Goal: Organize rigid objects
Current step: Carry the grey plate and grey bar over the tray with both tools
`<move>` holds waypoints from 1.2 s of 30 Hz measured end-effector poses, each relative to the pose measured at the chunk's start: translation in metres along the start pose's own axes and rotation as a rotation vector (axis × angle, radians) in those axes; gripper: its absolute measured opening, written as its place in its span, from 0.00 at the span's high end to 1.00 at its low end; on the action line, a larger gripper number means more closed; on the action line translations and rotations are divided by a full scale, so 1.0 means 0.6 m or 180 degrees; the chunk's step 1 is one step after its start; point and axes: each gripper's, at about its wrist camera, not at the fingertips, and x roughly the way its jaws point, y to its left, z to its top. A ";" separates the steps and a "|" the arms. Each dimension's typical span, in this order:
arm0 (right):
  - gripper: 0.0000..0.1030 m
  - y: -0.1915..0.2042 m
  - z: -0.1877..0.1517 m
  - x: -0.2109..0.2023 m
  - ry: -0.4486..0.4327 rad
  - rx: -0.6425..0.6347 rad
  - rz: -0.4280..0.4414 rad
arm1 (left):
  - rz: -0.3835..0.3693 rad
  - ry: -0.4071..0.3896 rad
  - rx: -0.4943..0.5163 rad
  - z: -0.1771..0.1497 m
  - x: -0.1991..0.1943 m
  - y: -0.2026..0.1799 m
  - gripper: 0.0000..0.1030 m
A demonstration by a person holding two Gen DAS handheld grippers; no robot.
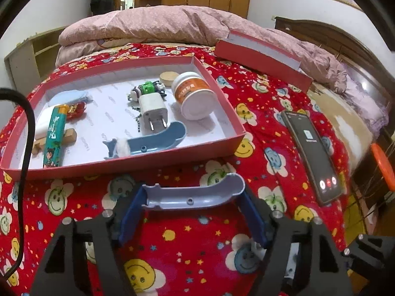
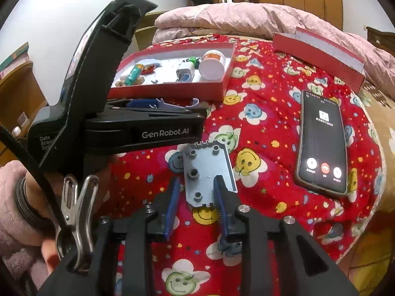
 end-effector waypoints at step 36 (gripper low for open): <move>0.62 0.022 0.033 0.055 0.0101 -0.0088 -0.0417 | 0.0563 -0.0121 -0.0198 -0.020 -0.143 0.161 0.25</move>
